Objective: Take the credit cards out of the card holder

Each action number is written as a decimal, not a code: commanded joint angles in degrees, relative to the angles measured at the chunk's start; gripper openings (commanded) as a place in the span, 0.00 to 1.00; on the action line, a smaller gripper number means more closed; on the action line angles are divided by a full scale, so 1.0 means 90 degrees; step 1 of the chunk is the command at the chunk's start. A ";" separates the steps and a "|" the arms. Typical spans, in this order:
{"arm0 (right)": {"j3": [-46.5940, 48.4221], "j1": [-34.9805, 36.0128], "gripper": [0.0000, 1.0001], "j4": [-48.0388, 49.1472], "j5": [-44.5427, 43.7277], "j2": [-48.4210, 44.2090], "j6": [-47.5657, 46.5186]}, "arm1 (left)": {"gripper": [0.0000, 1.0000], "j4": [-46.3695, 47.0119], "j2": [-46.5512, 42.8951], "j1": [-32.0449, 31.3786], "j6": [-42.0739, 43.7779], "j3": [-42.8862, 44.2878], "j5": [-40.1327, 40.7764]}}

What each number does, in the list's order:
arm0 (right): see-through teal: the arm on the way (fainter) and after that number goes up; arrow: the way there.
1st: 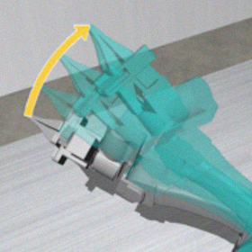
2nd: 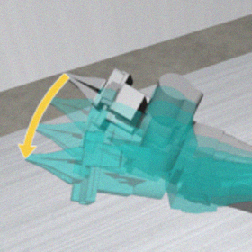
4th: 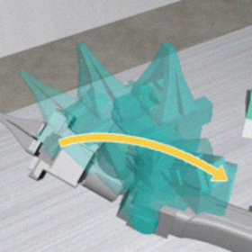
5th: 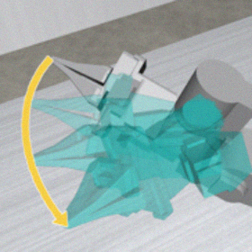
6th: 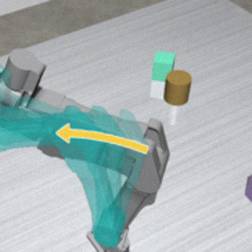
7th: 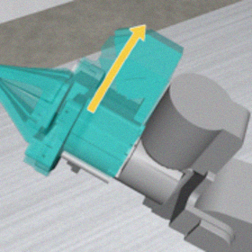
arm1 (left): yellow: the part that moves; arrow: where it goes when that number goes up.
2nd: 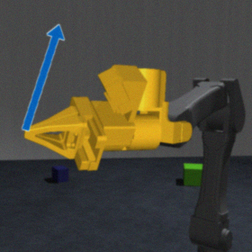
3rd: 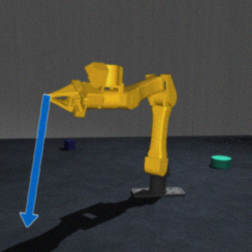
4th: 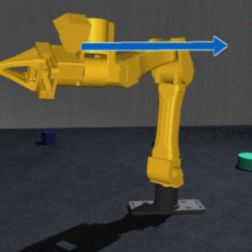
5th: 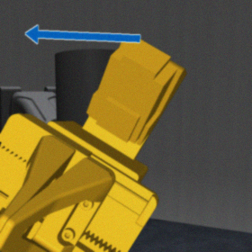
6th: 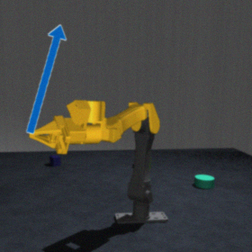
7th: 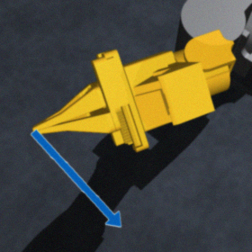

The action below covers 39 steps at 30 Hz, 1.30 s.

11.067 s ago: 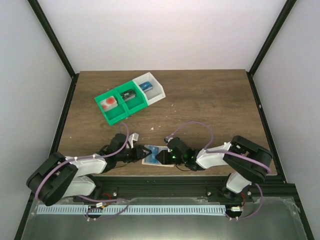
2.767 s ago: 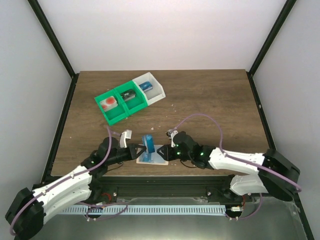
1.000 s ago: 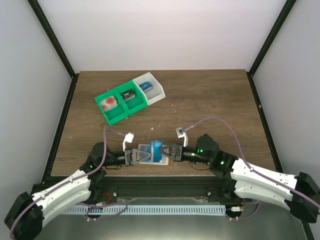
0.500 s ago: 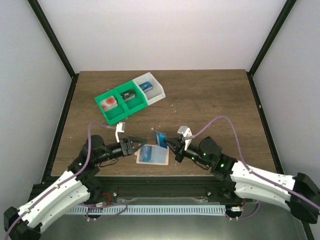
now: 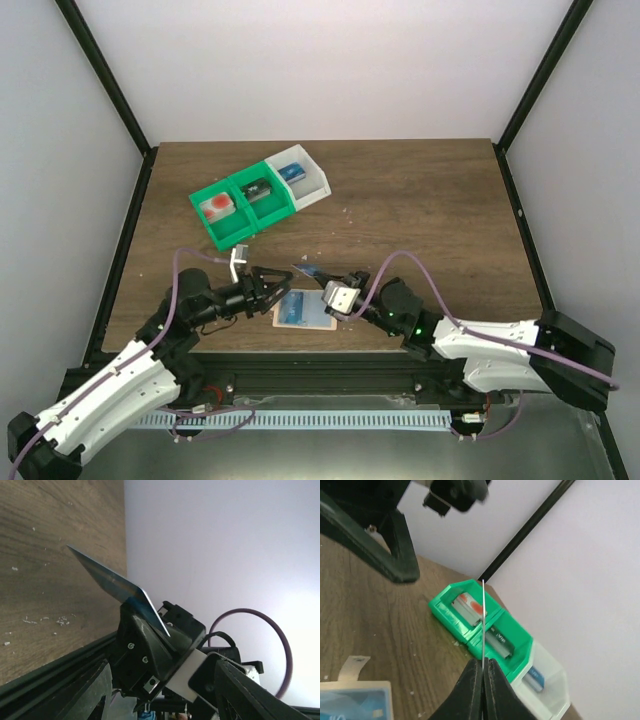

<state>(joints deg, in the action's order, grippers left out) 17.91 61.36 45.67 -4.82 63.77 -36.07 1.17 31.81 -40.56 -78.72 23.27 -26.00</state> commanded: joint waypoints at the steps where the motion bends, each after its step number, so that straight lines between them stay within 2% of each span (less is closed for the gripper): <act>1: 0.0436 0.0267 0.01 0.0609 -0.0360 0.0288 -0.1223 | 0.57 0.0437 0.0064 -0.0005 -0.0474 -0.0186 -0.0239; 11: 0.0668 0.0510 0.00 0.0458 -0.0503 0.0580 -0.1395 | 0.41 0.1117 0.0323 0.0000 -0.0823 -0.0560 -0.0318; 14: 0.0660 0.0523 0.01 0.0443 -0.0531 0.0645 -0.1376 | 0.41 0.1286 0.0352 0.0001 -0.0848 -0.0577 -0.0376; 19: 0.0607 0.0533 0.01 0.0463 -0.0555 0.0765 -0.1363 | 0.48 0.1409 0.0183 -0.0001 -0.0926 -0.0583 -0.0356; 25: 0.0602 0.0640 0.00 0.0504 -0.0597 0.0748 -0.1452 | 0.45 0.1399 0.0147 0.0000 -0.1077 -0.0693 -0.0253; 31: 0.0608 0.0780 0.01 0.0529 -0.0656 0.0780 -0.1484 | 0.31 0.1600 0.0330 -0.0002 -0.1224 -0.0760 -0.0325; 37: 0.0601 0.0931 0.00 0.0576 -0.0770 0.0823 -0.1461 | 0.02 0.1474 0.0238 0.0002 -0.1132 -0.0788 -0.0134; 39: 0.0535 0.0945 0.00 0.0639 -0.0773 0.0818 -0.1359 | 0.00 0.1323 0.0149 0.0011 -0.1068 -0.0814 -0.0021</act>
<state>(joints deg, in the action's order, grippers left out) 21.78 68.49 49.23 -11.70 70.74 -49.01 13.41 34.54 -40.56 -88.82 16.47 -28.14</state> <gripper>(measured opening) 0.015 0.018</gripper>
